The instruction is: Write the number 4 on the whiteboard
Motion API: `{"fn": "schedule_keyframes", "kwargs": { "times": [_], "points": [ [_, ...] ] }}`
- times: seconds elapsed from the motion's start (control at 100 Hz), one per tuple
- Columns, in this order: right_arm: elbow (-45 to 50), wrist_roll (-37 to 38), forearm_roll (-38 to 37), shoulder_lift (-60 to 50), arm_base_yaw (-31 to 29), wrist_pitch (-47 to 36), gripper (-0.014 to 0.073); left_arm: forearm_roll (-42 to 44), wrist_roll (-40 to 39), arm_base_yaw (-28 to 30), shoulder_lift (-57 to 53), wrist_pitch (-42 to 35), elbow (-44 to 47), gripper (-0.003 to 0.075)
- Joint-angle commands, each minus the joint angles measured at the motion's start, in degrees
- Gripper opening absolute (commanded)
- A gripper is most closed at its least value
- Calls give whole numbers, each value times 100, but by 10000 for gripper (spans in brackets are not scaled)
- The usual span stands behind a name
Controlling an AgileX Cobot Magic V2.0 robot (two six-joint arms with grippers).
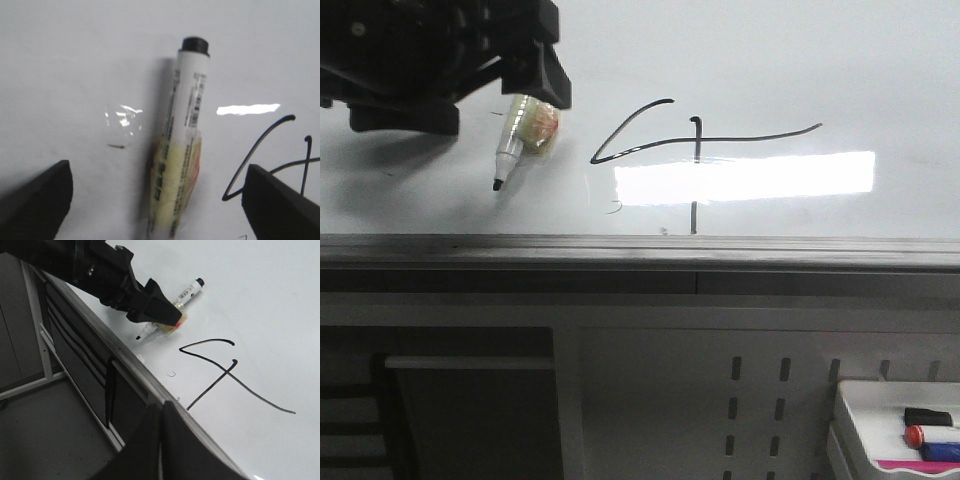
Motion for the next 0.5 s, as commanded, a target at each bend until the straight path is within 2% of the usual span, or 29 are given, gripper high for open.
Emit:
{"fn": "schedule_keyframes", "kwargs": {
  "times": [0.0,0.17,0.3,0.39,0.49],
  "points": [
    [-159,-9,33,-146,-47,-461,-66,120,204,-233,-708,-203,-136,635],
    [-159,-9,33,-693,-47,-306,-66,109,674,-759,-1637,-555,12,603],
    [-154,-9,-146,-1282,-51,351,-64,98,975,-924,-2351,-782,521,546],
    [-154,-9,-362,-1725,-66,869,-62,85,1071,-924,-2873,-657,961,433],
    [-79,70,-570,-2288,-75,971,-62,71,1071,-924,-3434,-472,1508,240]
  ]
}}
